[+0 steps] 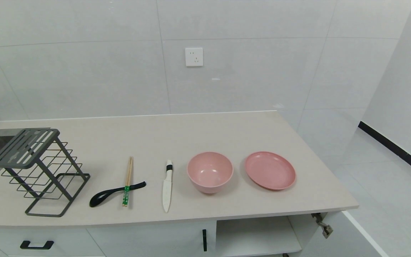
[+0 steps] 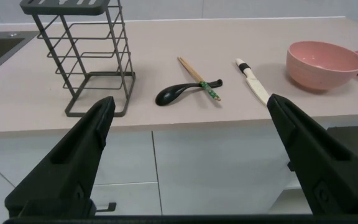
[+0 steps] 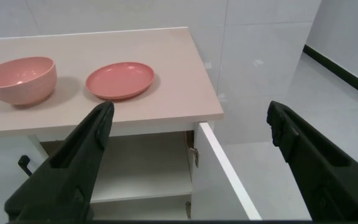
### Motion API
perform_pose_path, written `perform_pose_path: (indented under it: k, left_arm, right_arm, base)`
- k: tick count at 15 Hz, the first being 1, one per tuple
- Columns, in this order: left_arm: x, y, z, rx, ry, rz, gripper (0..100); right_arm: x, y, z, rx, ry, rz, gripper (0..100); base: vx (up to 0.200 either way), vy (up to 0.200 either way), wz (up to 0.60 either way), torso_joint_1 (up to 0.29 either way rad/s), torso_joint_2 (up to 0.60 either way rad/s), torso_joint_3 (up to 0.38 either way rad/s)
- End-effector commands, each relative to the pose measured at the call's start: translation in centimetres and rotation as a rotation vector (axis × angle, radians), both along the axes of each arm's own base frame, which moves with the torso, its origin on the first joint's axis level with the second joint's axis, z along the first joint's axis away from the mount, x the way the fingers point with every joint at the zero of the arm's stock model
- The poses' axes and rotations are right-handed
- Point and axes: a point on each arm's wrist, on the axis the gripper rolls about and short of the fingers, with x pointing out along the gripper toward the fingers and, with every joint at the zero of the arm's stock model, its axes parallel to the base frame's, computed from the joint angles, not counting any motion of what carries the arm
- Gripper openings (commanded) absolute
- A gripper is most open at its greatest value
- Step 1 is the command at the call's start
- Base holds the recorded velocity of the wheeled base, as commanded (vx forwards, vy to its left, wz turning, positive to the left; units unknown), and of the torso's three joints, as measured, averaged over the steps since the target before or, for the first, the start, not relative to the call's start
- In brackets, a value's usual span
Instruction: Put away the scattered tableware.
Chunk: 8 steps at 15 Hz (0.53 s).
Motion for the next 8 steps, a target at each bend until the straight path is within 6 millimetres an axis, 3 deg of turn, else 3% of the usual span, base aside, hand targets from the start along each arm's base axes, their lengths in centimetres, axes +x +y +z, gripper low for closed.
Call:
perform_pose_path:
  k: [1,4,6,8]
  left_arm:
    - [0.0,0.0,0.0,0.0,0.001,0.0,100]
    - [0.0,0.0,0.0,-0.001,0.001,-0.002,100]
    - [0.0,0.0,0.0,-0.006,0.001,0.001,100]
    - [0.0,0.0,0.0,-0.001,0.001,0.0,100]
  right_arm:
    - [0.0,0.0,0.0,0.006,0.001,-0.001,100]
    - [0.0,0.0,0.0,0.008,-0.002,0.002,100]
    - [-0.3,0.0,2.4,-0.002,-0.232,0.0,100]
    - [-0.9,0.0,4.0,-0.008,-0.286,0.015,100]
  base:
    - [0.0,0.0,0.0,0.0,0.0,0.0]
    - [0.0,0.0,0.0,0.0,0.0,0.0]
    - [0.0,0.0,0.0,0.0,0.0,0.0]
    - [0.0,0.0,0.0,0.0,0.0,0.0]
